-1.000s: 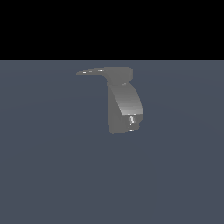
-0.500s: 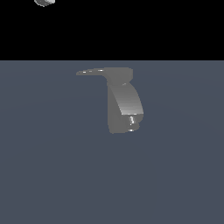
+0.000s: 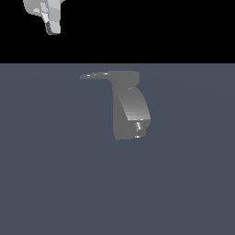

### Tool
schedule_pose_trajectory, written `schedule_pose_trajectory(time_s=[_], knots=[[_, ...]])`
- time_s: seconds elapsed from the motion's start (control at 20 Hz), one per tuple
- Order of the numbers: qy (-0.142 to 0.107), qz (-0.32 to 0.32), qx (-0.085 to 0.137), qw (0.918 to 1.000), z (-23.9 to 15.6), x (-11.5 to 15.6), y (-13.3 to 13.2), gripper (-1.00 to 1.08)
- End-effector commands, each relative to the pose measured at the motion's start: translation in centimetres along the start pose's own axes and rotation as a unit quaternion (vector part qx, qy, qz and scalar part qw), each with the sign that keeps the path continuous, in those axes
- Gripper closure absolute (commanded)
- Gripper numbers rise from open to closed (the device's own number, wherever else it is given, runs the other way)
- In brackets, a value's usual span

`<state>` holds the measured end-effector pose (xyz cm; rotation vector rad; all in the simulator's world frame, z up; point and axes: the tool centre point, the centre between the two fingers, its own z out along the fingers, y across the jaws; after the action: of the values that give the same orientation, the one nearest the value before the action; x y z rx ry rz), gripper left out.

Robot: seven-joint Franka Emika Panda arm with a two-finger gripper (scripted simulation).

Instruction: Turn on the faucet by rotating a designated handle.

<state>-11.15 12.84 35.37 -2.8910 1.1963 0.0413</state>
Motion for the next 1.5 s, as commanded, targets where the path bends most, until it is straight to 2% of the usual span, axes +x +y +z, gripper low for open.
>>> schedule_pose_trajectory(time_s=[0.0,0.35,0.7,1.0,1.45], knots=[[0.001,0.026,0.001,0.9997,0.7,0.7,-1.2,1.08],[0.002,0.097,0.003,0.9953,2.7,2.9,-4.1,1.08],[0.005,0.168,0.004,0.9858,4.6,5.7,-6.8,1.08],[0.008,0.232,0.004,0.9726,6.4,8.5,-8.8,1.08],[0.012,0.322,0.004,0.9468,8.8,13.0,-10.9,1.08]])
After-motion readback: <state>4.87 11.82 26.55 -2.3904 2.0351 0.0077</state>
